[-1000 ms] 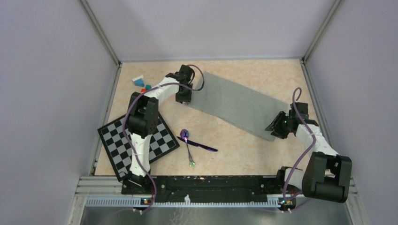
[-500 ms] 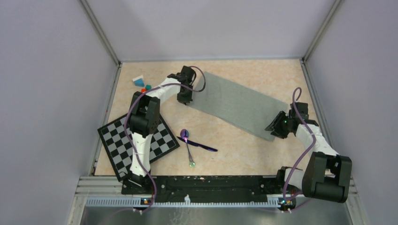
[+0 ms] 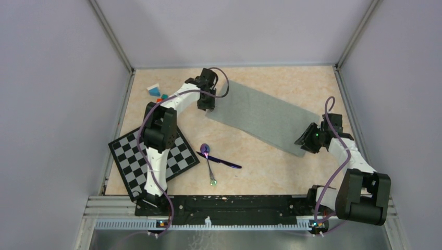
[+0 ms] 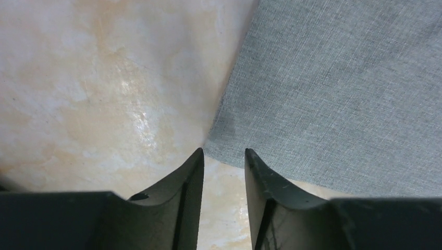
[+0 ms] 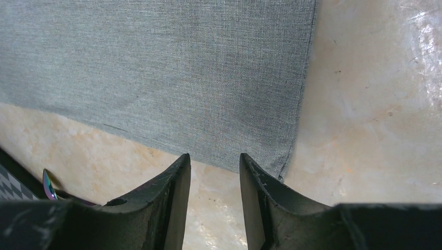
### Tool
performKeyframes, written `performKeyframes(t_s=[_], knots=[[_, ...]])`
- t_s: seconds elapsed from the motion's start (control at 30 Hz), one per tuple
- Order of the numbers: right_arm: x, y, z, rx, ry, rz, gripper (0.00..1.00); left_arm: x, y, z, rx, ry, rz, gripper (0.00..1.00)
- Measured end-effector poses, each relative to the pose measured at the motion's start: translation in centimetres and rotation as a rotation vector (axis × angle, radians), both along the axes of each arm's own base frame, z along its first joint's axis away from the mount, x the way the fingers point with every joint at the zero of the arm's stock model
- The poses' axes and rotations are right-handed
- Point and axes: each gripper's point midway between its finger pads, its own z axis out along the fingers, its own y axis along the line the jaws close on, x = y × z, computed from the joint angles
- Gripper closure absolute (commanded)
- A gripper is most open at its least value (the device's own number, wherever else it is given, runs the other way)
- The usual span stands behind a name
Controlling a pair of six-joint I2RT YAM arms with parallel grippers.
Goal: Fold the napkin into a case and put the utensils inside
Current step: Smooth out the rectangle-folded napkin at the center of the board.
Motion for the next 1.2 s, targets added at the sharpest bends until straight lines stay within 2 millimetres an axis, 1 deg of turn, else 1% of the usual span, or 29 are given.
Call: performKeyframes(t_s=[0.1,0.17,0.23,0.3,0.4,0.5,0.63,0.77,1.2], knots=[[0.0,0.0,0.0,-0.001,-0.001,0.001,0.61,-0.6,0.2,-0.8,0.009,0.019,0.000,0.55],[0.0,0.0,0.0,0.001,-0.002,0.002,0.61,-1.2,0.5,-1.4,0.018,0.042,0.000,0.56],[0.0,0.1,0.0,0.002,-0.002,0.003,0.61,-1.3,0.5,-1.6,0.021,0.050,0.000,0.57],[0.0,0.1,0.0,0.003,-0.002,0.003,0.61,-1.3,0.6,-2.0,0.024,0.057,0.000,0.60],[0.0,0.1,0.0,0.002,-0.002,0.003,0.61,-1.4,0.6,-2.8,0.032,0.072,0.000,0.69],[0.0,0.1,0.0,0.002,-0.003,0.003,0.61,-1.2,0.5,-2.8,0.027,0.068,-0.004,0.75],[0.0,0.1,0.0,0.003,-0.002,0.003,0.61,-1.2,0.5,-2.8,0.027,0.067,-0.004,0.85],[0.0,0.1,0.0,0.002,-0.002,0.003,0.61,-1.1,0.4,-2.6,0.025,0.066,-0.005,0.92],[0.1,0.1,0.1,0.002,-0.007,0.004,0.61,0.0,-0.3,-0.8,0.003,0.037,-0.011,0.92]])
